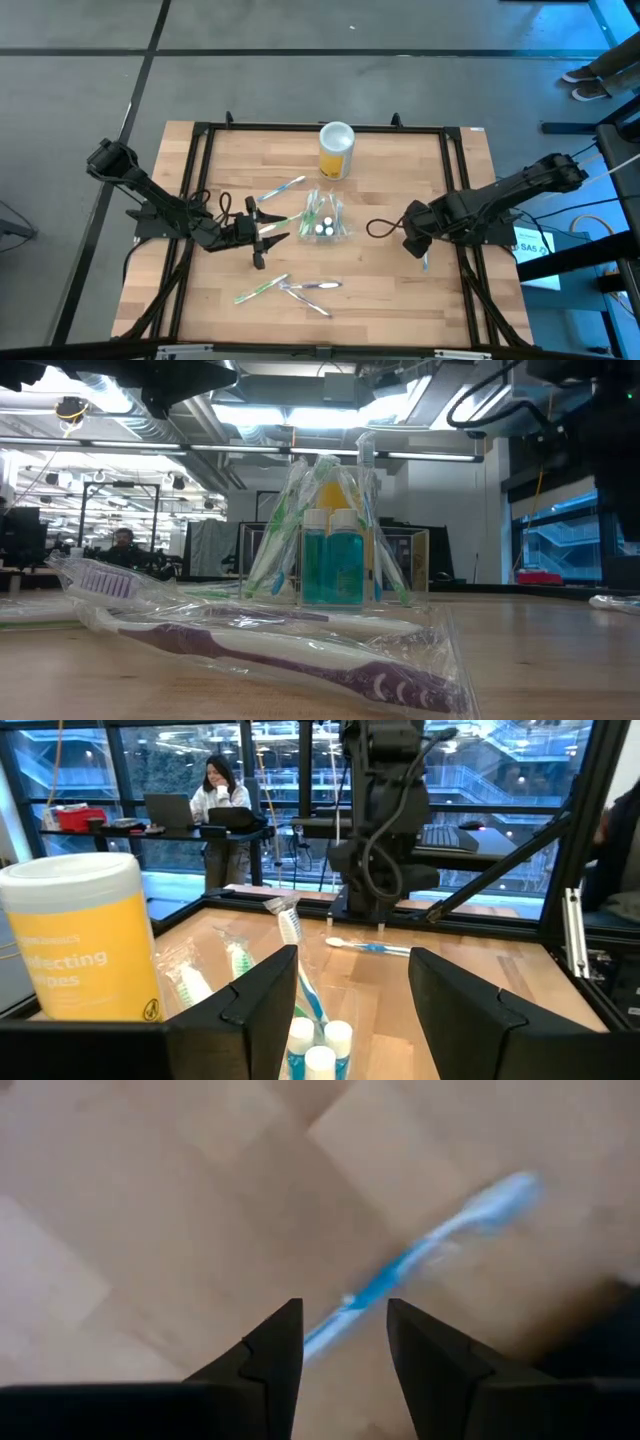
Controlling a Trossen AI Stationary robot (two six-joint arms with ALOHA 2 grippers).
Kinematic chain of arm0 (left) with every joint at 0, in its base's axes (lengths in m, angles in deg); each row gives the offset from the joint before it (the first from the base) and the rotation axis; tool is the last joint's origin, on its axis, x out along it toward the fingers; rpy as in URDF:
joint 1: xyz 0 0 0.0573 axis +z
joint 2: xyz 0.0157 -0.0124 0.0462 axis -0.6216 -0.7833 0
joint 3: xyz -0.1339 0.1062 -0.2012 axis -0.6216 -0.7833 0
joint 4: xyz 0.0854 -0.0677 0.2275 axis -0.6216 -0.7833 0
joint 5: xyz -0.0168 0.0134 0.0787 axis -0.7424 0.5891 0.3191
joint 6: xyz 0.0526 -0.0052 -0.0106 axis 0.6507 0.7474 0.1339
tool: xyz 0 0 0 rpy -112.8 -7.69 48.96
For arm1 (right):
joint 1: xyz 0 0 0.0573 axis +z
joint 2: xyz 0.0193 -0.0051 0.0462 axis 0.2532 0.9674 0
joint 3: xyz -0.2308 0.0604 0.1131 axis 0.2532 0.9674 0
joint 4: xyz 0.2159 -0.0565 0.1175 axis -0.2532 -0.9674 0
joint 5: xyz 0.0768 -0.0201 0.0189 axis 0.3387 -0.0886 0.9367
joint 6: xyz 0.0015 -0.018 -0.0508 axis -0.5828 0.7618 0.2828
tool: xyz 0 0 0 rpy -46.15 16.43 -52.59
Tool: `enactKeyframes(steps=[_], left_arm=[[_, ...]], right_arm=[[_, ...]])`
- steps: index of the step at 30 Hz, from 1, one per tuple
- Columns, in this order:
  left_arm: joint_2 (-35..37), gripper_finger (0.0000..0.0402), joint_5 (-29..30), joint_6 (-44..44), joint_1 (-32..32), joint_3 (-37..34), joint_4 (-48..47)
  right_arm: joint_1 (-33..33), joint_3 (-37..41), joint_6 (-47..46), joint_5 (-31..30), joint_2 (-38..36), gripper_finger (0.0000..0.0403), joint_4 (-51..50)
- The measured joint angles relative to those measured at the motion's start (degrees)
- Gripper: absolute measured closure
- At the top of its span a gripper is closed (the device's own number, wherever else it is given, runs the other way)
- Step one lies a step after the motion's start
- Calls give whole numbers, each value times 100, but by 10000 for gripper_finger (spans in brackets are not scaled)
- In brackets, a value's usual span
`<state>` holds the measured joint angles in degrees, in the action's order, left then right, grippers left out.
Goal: Pick & Place toothbrushing station
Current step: Put the blue toothbrush into the transparent organizer
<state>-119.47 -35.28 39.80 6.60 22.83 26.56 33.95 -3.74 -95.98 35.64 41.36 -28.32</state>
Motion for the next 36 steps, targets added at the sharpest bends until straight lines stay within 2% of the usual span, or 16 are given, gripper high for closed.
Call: enactKeyframes(steps=[4,8,18,36], left_arm=[[0,211,-3,1,7,0,0],[-2,210,-1,80,7,0,0],[-2,210,-12,11,0,0,-37],[-2,210,-154,-46,38,0,4]], right_arm=[[21,334,159,529,2,244,855],[48,403,204,695,34,236,826],[-4,403,27,633,35,235,-147],[-74,406,13,285,85,182,46]])
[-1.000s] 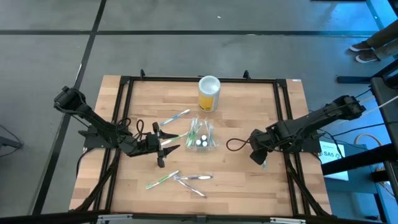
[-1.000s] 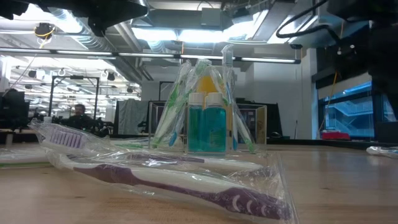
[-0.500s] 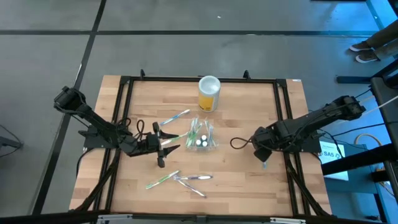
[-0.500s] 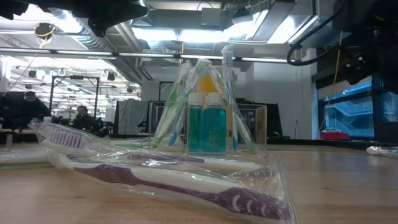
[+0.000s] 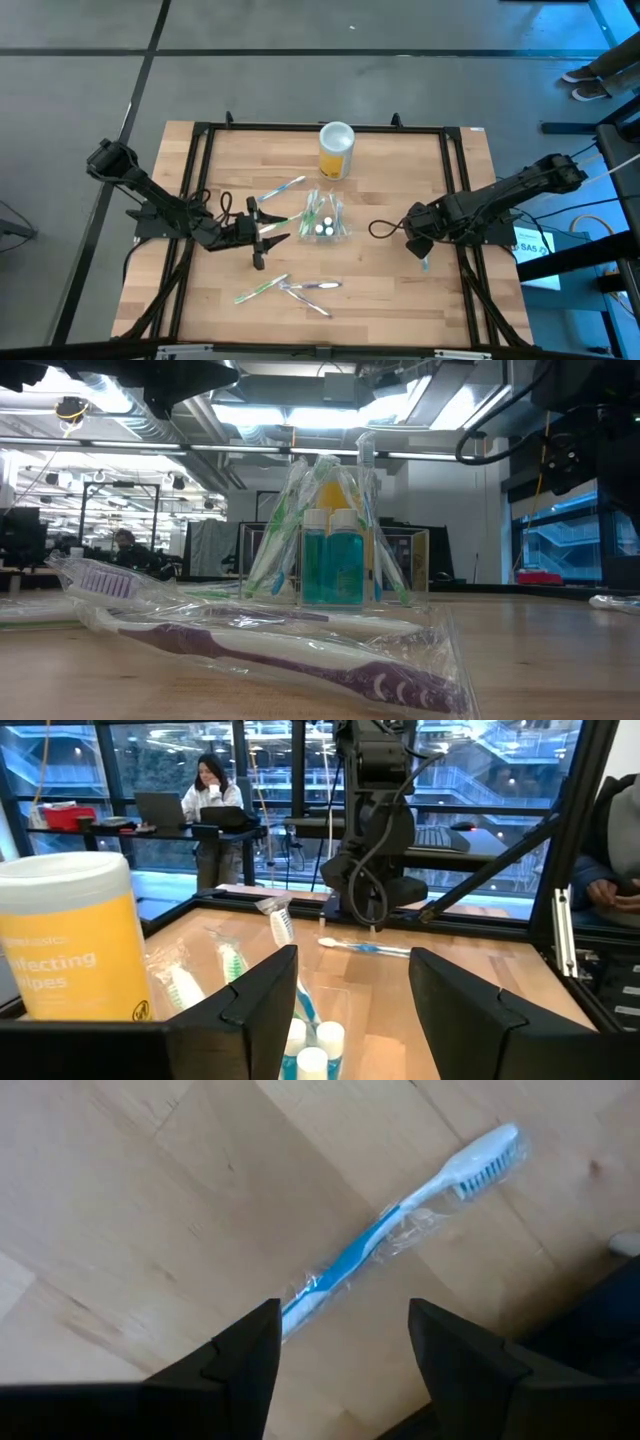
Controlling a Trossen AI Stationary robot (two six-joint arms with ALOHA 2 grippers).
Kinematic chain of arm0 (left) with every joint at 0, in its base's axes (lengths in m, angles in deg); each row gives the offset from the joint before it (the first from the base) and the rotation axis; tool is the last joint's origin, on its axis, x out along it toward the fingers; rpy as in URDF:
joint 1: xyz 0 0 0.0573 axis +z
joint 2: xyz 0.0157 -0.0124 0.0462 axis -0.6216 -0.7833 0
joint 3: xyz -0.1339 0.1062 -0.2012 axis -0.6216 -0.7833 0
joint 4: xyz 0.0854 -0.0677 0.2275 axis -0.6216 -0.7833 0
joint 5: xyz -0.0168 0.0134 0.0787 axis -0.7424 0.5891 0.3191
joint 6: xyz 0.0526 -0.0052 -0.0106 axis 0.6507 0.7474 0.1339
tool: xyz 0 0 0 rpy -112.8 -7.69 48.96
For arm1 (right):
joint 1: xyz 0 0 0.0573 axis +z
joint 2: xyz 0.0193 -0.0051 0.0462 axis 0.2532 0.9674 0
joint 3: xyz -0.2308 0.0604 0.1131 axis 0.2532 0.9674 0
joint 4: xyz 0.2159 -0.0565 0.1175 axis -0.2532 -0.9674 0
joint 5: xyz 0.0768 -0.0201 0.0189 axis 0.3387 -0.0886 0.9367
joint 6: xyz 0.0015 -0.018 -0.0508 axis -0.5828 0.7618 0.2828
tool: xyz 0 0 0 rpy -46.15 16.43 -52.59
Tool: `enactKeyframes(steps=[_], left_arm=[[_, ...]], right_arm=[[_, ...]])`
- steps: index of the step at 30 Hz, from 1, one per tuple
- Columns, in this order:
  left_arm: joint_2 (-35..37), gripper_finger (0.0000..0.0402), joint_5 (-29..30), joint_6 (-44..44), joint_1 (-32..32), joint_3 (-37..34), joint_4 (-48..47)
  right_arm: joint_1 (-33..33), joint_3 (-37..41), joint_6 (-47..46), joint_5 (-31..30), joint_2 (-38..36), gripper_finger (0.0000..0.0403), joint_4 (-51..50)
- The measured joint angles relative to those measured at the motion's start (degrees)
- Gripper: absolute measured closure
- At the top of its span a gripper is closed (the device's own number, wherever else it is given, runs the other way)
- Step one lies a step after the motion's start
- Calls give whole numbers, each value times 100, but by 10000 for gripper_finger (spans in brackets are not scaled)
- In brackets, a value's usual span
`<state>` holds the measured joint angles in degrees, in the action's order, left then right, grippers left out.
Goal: Pick & Place toothbrushing station
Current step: Put the blue toothbrush into the transparent organizer
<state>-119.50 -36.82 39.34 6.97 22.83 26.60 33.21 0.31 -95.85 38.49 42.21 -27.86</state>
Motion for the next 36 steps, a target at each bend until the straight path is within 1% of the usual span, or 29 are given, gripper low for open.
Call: enactKeyframes(steps=[4,7,11,15,19,23,26,29,33,36], left_arm=[[0,211,1,112,8,0,30],[0,212,-4,127,17,0,145],[0,210,-112,105,-18,0,128],[0,212,-129,105,5,0,133],[0,212,-128,101,4,0,131],[0,210,-127,116,-11,0,92],[0,212,-127,136,6,0,90],[0,213,-127,138,0,0,87],[0,210,-129,149,-40,0,85],[0,212,-128,150,-52,0,64]], right_arm=[[1,136,-28,53,71,171,89],[1,413,-42,217,114,165,527],[0,612,-42,168,245,159,847],[-88,750,-41,119,440,158,903],[-168,862,7,106,649,158,1372],[-264,939,87,173,848,162,1553],[-346,949,101,247,908,177,1577],[-384,943,102,261,918,203,1606],[-387,936,113,277,927,254,1653],[-387,935,136,315,929,305,1654]])
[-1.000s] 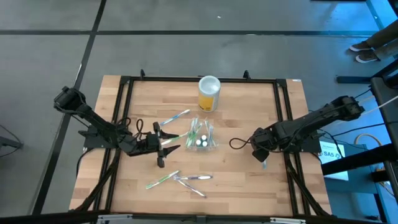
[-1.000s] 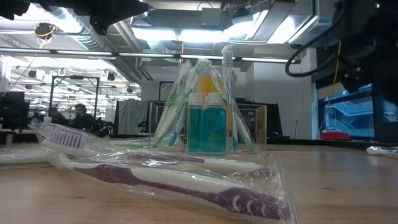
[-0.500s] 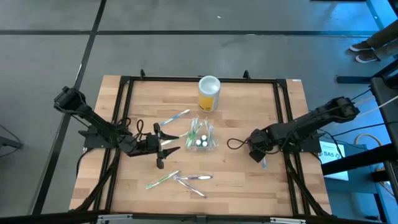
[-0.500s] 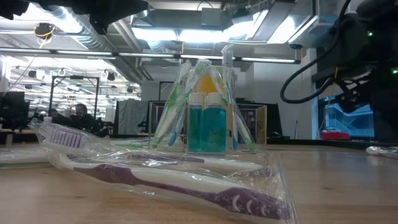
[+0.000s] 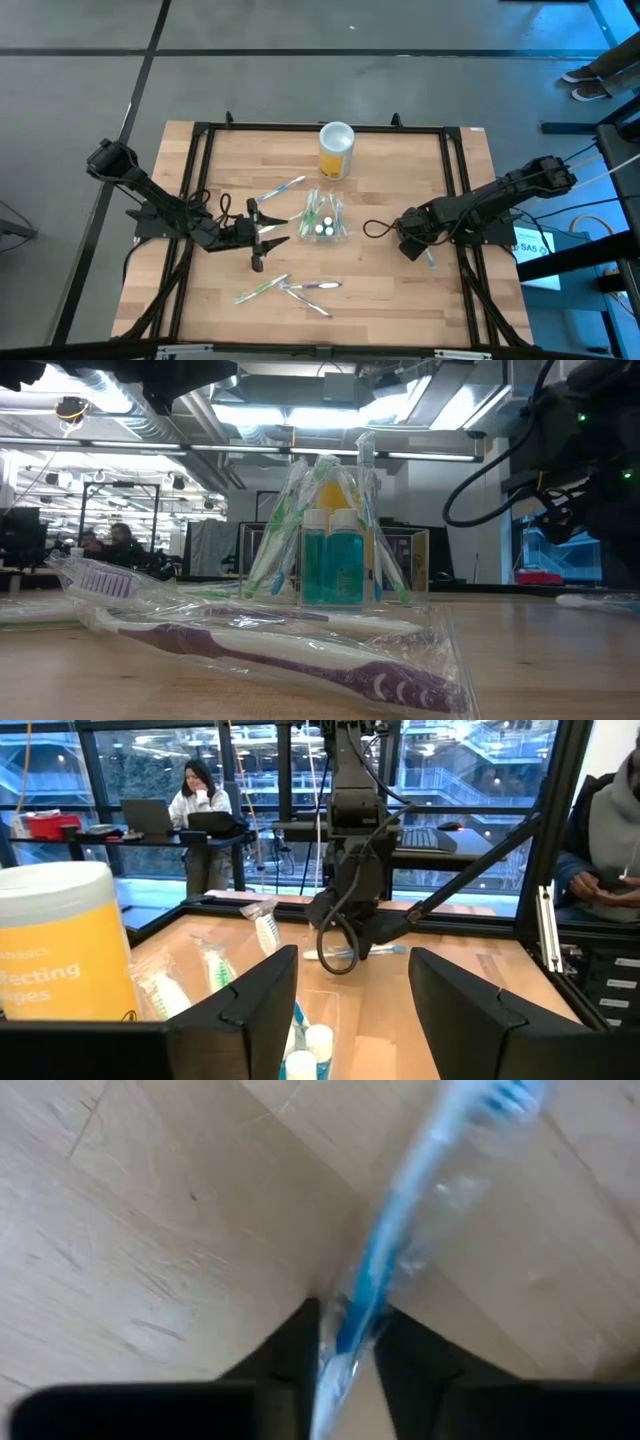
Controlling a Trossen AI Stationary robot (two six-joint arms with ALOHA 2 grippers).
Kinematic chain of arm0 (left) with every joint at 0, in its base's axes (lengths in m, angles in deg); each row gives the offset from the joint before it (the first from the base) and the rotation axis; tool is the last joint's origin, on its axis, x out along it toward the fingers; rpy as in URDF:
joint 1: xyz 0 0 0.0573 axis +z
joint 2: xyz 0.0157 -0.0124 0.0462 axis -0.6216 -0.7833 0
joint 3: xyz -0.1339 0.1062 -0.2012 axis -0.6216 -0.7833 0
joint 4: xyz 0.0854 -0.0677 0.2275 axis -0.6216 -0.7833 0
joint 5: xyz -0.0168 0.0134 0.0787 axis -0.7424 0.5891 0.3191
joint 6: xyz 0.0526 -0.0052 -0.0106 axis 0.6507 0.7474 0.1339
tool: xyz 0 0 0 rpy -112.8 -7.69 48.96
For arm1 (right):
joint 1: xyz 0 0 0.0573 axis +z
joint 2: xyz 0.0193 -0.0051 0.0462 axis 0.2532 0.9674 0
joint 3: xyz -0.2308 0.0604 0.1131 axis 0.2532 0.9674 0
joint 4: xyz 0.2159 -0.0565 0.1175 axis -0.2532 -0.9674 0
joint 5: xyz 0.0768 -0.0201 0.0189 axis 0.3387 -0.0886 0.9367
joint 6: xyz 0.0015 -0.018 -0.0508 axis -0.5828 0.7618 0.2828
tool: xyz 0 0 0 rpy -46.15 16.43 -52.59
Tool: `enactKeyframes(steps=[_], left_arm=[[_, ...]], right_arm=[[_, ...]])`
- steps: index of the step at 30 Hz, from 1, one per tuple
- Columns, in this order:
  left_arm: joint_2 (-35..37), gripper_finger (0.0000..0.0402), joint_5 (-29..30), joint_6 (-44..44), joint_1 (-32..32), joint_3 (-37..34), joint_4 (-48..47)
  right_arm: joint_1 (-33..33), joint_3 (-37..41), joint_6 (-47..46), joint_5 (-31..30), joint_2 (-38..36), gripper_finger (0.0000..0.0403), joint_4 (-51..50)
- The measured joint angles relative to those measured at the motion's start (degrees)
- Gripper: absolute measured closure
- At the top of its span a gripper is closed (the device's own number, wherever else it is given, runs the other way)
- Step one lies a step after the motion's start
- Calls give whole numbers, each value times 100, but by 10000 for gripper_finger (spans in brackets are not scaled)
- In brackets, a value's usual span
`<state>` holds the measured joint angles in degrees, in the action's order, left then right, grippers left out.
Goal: Pick & Place toothbrushing station
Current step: Put the blue toothbrush into the transparent organizer
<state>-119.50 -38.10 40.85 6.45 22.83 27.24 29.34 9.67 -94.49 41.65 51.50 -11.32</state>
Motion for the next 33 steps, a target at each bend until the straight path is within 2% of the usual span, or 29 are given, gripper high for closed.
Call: enactKeyframes(steps=[4,5,13,16,22,28,33], left_arm=[[0,214,-4,0,-25,0,-35],[0,214,-26,-1,-25,0,-61],[0,215,-148,-1,-25,0,-158],[0,216,-148,-1,-23,0,-158],[0,217,-192,-2,-22,0,-158],[0,216,-192,-2,-22,0,-157],[0,215,-192,-4,-22,0,-156]], right_arm=[[11,-1,112,59,0,378,16],[9,-4,130,64,0,386,12],[23,-135,276,-42,51,388,-158],[97,-403,439,-350,92,388,-493],[397,-1375,556,-588,81,388,-1295],[931,-2577,879,-1401,63,388,-1740],[1484,-2994,1681,-2897,-178,388,-1273]])
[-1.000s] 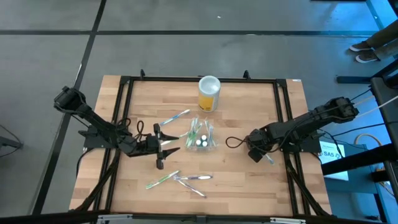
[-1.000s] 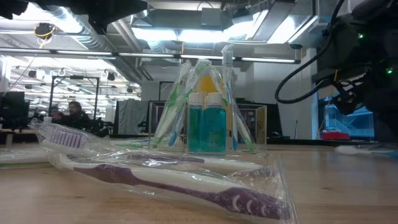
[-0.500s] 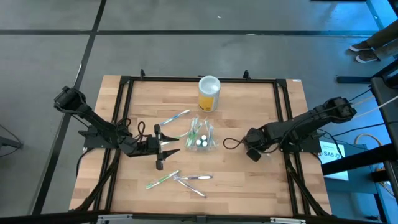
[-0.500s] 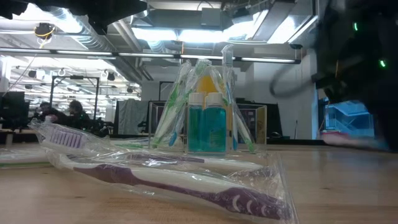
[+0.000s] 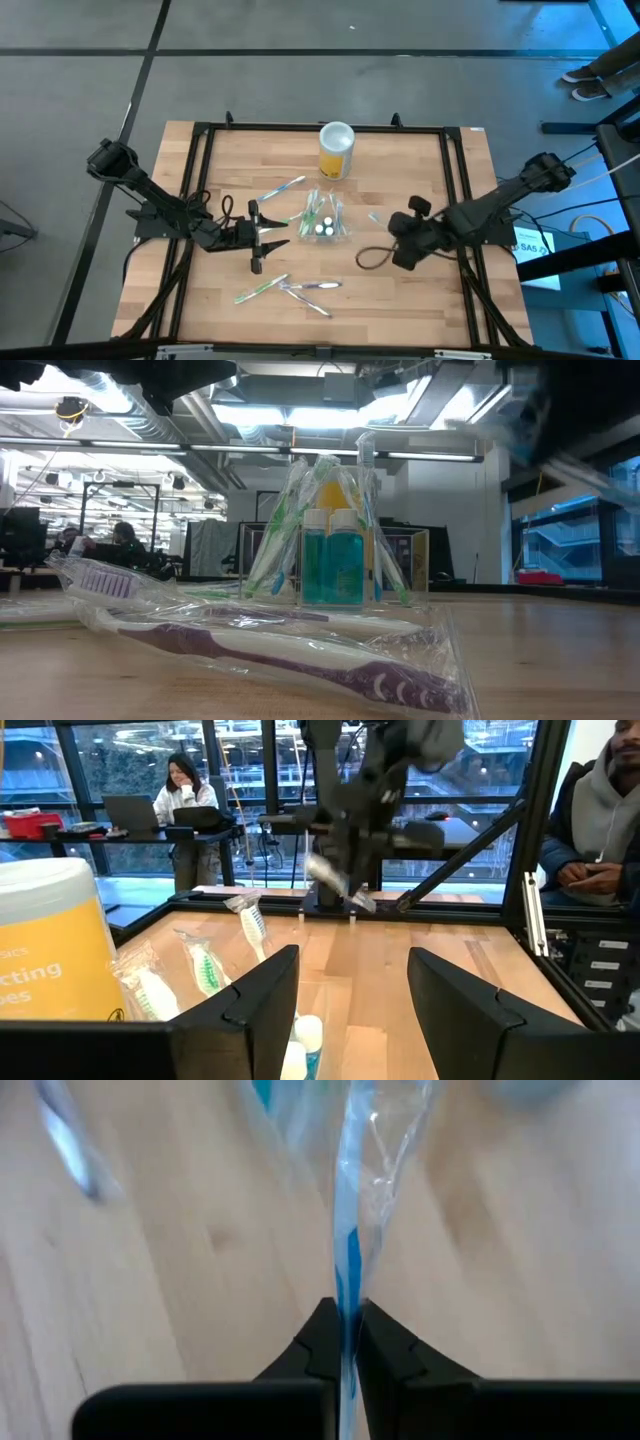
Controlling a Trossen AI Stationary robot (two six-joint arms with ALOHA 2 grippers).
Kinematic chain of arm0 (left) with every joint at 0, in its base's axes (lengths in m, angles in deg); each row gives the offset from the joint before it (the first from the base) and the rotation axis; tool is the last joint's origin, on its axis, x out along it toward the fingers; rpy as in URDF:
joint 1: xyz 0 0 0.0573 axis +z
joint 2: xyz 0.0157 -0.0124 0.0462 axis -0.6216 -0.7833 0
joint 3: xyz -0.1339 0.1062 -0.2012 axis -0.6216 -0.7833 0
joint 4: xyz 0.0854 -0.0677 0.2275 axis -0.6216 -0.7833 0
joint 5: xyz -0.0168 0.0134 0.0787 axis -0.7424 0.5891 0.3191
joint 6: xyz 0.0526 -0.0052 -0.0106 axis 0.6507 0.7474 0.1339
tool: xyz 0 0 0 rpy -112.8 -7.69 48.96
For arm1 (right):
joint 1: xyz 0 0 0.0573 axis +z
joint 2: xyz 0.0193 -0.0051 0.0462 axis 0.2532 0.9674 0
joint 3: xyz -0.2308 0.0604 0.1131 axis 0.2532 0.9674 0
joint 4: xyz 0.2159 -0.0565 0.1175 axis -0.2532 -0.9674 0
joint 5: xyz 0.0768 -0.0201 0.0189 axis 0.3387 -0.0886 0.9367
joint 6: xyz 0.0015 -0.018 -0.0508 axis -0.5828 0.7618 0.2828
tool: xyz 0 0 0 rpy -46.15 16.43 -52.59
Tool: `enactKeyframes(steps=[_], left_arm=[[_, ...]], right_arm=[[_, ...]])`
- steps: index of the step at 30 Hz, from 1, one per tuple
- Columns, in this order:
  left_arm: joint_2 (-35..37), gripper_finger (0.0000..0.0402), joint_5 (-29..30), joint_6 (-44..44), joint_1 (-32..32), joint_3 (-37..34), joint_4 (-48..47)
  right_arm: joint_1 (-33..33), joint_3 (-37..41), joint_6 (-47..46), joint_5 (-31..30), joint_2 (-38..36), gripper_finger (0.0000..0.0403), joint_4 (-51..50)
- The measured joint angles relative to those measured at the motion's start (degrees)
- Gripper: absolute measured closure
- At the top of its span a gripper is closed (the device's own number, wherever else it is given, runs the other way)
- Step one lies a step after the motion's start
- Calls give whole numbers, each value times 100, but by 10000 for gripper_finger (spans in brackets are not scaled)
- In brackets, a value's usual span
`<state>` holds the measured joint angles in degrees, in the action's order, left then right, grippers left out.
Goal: Pick & Place toothbrushing station
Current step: Put the blue toothbrush into the transparent organizer
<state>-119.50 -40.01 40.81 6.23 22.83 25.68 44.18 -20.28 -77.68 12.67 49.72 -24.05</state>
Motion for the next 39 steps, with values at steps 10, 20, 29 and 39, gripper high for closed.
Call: enactKeyframes(steps=[10,20,29,39], left_arm=[[2,215,-84,-53,4,2,48],[2,219,-105,-57,4,4,225],[2,219,-96,-11,97,4,258],[2,219,-129,-197,205,4,251]], right_arm=[[412,1098,2001,-1996,-794,388,3335],[-385,3748,4722,-1551,-811,388,10148],[-1049,3770,4747,-357,161,388,11322],[-1352,3541,4438,-426,1016,388,11341]])
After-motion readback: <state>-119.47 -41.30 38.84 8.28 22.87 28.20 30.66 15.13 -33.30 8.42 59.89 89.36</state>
